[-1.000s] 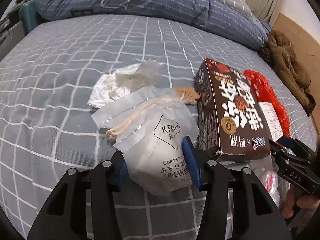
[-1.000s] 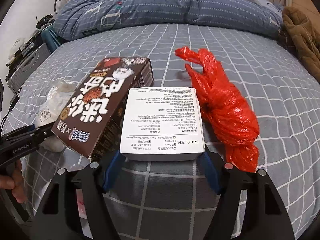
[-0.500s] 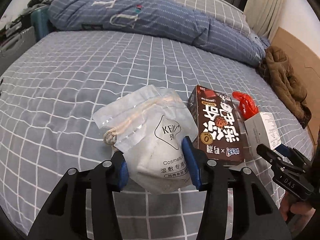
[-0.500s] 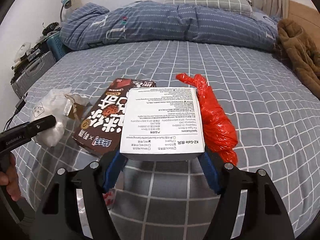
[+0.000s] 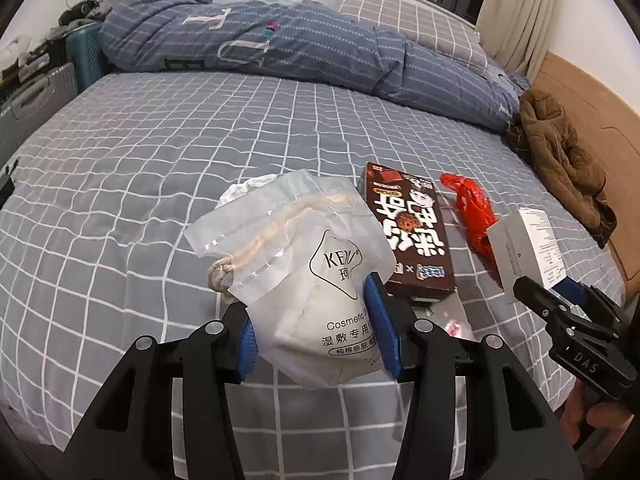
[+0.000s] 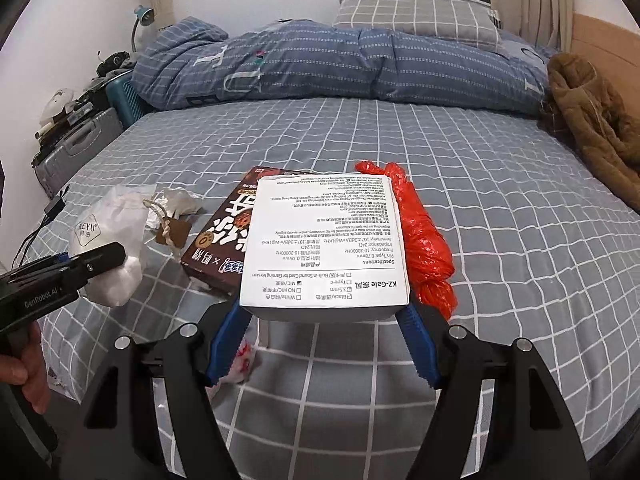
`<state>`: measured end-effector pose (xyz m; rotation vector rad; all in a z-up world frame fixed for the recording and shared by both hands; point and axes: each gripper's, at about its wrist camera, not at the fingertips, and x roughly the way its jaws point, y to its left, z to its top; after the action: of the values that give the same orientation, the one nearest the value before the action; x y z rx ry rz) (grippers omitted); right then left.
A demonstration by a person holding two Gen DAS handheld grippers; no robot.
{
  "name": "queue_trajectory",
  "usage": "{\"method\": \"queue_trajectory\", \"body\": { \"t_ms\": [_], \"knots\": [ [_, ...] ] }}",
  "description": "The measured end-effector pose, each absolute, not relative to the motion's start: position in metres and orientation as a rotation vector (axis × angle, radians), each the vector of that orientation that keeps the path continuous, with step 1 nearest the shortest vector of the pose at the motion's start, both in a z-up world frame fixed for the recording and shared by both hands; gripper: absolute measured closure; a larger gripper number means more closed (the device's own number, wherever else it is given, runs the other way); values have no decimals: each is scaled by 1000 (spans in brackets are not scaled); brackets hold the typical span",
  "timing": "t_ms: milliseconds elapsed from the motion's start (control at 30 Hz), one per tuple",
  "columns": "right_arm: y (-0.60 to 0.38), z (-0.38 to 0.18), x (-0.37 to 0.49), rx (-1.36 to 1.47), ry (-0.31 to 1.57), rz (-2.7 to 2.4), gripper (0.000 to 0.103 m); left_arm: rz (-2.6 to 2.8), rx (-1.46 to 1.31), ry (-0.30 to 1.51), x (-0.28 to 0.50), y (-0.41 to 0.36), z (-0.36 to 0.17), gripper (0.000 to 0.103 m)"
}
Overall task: Collect trash
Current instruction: 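Lift the white box and KEYU mask bag and carry both to the bin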
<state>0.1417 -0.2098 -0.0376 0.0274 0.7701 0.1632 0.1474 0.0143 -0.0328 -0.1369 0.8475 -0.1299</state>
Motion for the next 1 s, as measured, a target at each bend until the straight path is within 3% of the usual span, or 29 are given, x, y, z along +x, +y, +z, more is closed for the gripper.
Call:
{"method": "queue_trajectory", "body": {
  "t_ms": [1000],
  "knots": [
    [-207, -19, 64, 47, 733, 180, 36, -155, -124, 824, 68, -2, -22, 56]
  ]
}}
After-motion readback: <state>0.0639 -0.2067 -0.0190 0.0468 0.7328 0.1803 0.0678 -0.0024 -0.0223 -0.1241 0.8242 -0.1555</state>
